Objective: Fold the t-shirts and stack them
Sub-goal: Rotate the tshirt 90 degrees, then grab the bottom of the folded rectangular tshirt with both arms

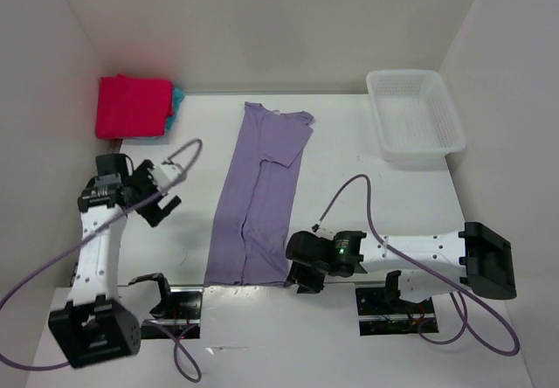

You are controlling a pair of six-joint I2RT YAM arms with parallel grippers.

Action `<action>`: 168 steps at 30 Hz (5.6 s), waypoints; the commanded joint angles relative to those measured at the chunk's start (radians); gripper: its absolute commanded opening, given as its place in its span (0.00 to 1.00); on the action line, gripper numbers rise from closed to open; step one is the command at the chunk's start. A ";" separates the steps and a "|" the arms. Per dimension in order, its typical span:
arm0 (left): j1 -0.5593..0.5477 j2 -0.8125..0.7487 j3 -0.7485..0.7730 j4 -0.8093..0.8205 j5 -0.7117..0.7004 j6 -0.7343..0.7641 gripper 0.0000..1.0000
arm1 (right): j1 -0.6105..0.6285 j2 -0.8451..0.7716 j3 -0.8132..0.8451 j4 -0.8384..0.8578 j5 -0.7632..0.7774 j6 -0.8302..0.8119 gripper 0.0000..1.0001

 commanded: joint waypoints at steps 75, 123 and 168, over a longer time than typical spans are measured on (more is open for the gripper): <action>-1.468 -0.081 -0.341 -0.212 -0.276 1.226 0.64 | -0.398 0.276 0.107 0.069 -0.205 -0.664 0.57; -1.449 -0.639 -0.536 -0.064 -0.410 0.646 0.66 | -0.971 1.827 2.455 -0.404 -0.018 -1.077 0.00; -1.335 -0.193 -0.453 0.025 -0.298 0.842 0.70 | -0.665 0.119 0.683 -0.168 0.165 -0.959 1.00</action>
